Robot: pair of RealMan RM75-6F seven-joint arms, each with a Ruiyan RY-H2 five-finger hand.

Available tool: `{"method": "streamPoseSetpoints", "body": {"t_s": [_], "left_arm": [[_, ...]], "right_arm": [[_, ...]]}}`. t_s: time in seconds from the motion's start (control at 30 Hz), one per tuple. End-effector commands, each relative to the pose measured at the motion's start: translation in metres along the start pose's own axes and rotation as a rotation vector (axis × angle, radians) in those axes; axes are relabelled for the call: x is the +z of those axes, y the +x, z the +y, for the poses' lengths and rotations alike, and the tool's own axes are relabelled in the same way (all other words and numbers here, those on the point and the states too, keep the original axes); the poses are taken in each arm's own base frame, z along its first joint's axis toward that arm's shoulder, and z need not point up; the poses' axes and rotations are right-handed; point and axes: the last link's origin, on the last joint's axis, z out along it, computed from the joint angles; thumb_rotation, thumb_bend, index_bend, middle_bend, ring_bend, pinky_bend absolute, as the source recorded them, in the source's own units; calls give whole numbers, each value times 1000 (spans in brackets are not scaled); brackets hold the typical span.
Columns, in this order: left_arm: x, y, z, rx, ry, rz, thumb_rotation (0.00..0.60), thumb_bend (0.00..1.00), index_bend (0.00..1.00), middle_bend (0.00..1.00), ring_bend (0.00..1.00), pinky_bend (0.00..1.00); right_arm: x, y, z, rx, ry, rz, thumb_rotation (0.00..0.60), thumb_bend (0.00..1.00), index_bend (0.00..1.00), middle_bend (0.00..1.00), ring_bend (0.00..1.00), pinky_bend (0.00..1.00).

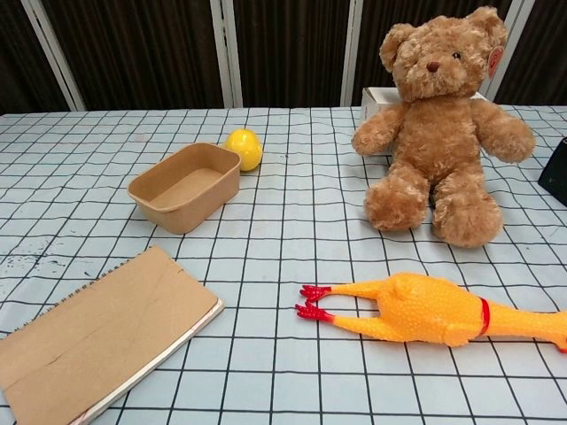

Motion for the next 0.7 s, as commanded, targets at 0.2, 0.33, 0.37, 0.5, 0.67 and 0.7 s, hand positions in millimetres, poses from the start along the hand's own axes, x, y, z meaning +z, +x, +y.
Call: {"method": "streamPoseSetpoints", "body": {"t_s": [0.2, 0.33, 0.37, 0.5, 0.67, 0.7], "left_arm": [[-3, 2, 0, -5, 1, 10, 600, 269, 222, 0, 0, 135], [-4, 2, 0, -5, -1, 13, 600, 269, 222, 0, 0, 135], [-4, 2, 1, -3, -2, 12, 600, 269, 222, 0, 0, 135], [-1, -1, 1, 2, -2, 1, 600, 269, 222, 0, 0, 135], [-5, 1, 3, 0, -10, 12, 600, 269, 222, 0, 0, 135], [-6, 1, 3, 1, -12, 12, 600, 269, 222, 0, 0, 135]], "right_arm": [[0, 1, 2, -2, -5, 11, 600, 276, 108, 87, 32, 0], [0, 1, 2, -2, 0, 7, 600, 276, 108, 87, 32, 0], [0, 1, 2, -2, -2, 9, 600, 277, 108, 87, 32, 0], [-1, 1, 1, 22, -21, 18, 600, 277, 108, 88, 32, 0], [3, -6, -2, 86, -67, -3, 600, 277, 108, 88, 32, 0], [4, -7, -3, 109, -68, -6, 600, 277, 108, 88, 31, 0]]}}
